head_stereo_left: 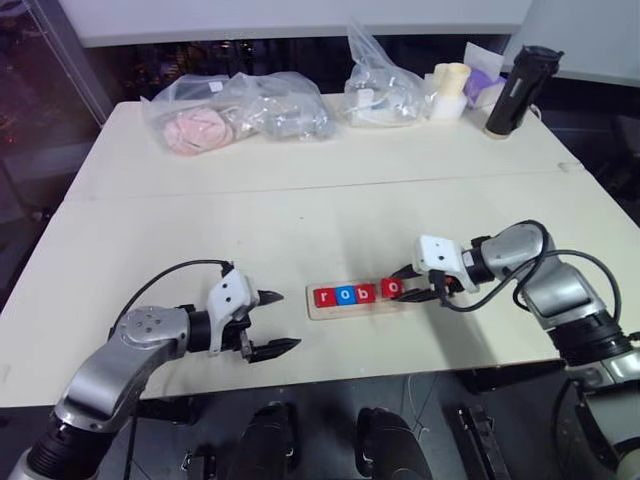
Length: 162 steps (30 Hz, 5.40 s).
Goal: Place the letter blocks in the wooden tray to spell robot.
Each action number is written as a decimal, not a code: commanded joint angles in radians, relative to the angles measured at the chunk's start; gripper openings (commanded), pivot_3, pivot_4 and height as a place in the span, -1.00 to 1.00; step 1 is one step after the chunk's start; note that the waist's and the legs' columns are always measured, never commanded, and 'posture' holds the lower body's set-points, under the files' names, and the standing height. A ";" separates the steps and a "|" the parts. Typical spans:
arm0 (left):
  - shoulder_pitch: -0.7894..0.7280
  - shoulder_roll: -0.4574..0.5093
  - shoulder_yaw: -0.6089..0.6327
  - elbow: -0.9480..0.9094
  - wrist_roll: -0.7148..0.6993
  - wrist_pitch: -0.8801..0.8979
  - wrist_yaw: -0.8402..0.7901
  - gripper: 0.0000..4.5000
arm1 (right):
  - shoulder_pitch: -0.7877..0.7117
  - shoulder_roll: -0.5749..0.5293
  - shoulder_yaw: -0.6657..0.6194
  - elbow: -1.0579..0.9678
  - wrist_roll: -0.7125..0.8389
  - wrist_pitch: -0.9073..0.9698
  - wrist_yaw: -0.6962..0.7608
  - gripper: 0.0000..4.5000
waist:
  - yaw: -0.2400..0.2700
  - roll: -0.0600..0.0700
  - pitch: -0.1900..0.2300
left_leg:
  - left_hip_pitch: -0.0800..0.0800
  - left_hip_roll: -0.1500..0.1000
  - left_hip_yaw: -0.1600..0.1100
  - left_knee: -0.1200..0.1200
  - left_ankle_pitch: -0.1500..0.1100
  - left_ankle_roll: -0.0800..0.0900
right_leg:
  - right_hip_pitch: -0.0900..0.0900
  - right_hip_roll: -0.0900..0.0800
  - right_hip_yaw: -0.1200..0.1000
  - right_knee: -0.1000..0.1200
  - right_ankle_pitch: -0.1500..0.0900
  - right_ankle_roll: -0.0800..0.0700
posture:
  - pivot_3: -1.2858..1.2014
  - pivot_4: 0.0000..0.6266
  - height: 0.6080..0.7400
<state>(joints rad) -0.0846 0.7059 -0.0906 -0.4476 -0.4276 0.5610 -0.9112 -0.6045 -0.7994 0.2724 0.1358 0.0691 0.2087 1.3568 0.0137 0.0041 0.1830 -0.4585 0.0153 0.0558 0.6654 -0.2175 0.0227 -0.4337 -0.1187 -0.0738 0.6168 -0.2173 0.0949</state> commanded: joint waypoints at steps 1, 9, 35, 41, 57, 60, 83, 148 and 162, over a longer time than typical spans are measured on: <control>0.006 0.004 0.029 -0.036 -0.012 -0.019 0.005 1.00 | -0.026 0.010 -0.001 0.004 -0.008 -0.017 -0.001 -0.49 | -0.001 0.000 0.000 | 0.000 0.000 0.000 0.000 0.000 0.000 | 0.000 0.000 0.000 0.000 0.000 0.000 | 0.03 -0.52 0.77; 0.015 0.002 0.029 -0.036 -0.010 -0.024 0.011 1.00 | -0.023 0.020 0.006 -0.001 -0.014 -0.015 0.007 -0.49 | -0.001 0.000 0.000 | 0.000 0.000 0.000 0.000 0.000 0.000 | 0.000 0.000 0.000 0.001 0.000 0.000 | 0.03 -0.52 0.77; 0.016 0.001 0.024 -0.025 -0.010 -0.039 0.009 1.00 | -0.030 0.039 0.007 -0.030 -0.018 0.007 -0.005 0.99 | -0.002 0.000 0.000 | 0.000 0.000 0.000 0.001 0.000 0.000 | 0.000 0.000 0.000 0.002 0.000 0.000 | 0.03 -0.52 0.77; 0.013 -0.001 0.020 -0.027 -0.009 -0.039 0.011 1.00 | -0.050 0.020 -0.040 -0.039 -0.008 0.025 -0.042 0.99 | -0.001 0.000 0.000 | 0.000 0.000 0.000 0.001 0.000 0.000 | 0.000 0.000 0.000 0.002 0.000 0.000 | 0.03 -0.52 0.77; -0.040 -0.029 -0.015 0.000 -0.004 -0.036 0.009 1.00 | 0.046 0.030 -0.344 0.015 -0.101 0.362 -0.673 0.99 | 0.000 0.000 0.000 | 0.003 0.000 0.001 0.001 0.001 -0.002 | 0.001 0.000 0.000 0.004 0.001 -0.002 | 0.03 -0.52 0.77; -0.043 -0.032 -0.018 0.001 -0.004 -0.036 0.008 1.00 | 0.089 0.090 -0.456 -0.079 -0.107 0.561 -0.842 0.99 | 0.001 0.000 -0.001 | 0.003 0.000 0.000 0.001 0.001 -0.002 | 0.001 0.000 0.000 0.003 0.001 -0.002 | 0.03 -0.52 0.77; -0.058 -0.034 -0.021 -0.001 -0.009 -0.020 0.007 1.00 | 0.093 0.302 -0.730 -0.070 0.005 1.009 -1.176 0.88 | -0.002 0.000 -0.001 | 0.004 0.000 0.000 0.000 0.002 -0.002 | 0.003 0.001 0.000 0.003 0.001 -0.002 | 0.03 -0.52 0.77; -0.047 -0.030 -0.022 0.029 0.003 -0.063 -0.001 1.00 | 0.297 -0.413 -0.102 -0.402 0.359 0.338 -0.512 0.98 | -0.003 0.001 0.000 | -0.004 0.001 0.000 -0.004 0.001 -0.001 | -0.005 0.000 0.000 -0.004 -0.001 0.001 | 0.03 -0.52 0.77; -0.045 -0.018 -0.010 0.022 0.000 -0.056 0.000 1.00 | 0.081 -0.228 -0.017 0.048 0.141 -0.015 -0.083 0.98 | 0.000 0.001 0.000 | -0.003 0.001 0.000 -0.002 0.001 -0.001 | -0.004 0.001 0.000 -0.003 0.001 -0.002 | 0.03 -0.52 0.77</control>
<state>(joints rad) -0.1272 0.6776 -0.1268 -0.3989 -0.4238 0.5131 -0.9117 -0.5030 -1.0307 0.2657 0.1681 0.2269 0.2168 1.2491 0.0141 0.0046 0.1832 -0.4616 0.0163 0.0561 0.6633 -0.2168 0.0217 -0.4376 -0.1180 -0.0737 0.6142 -0.2165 0.0930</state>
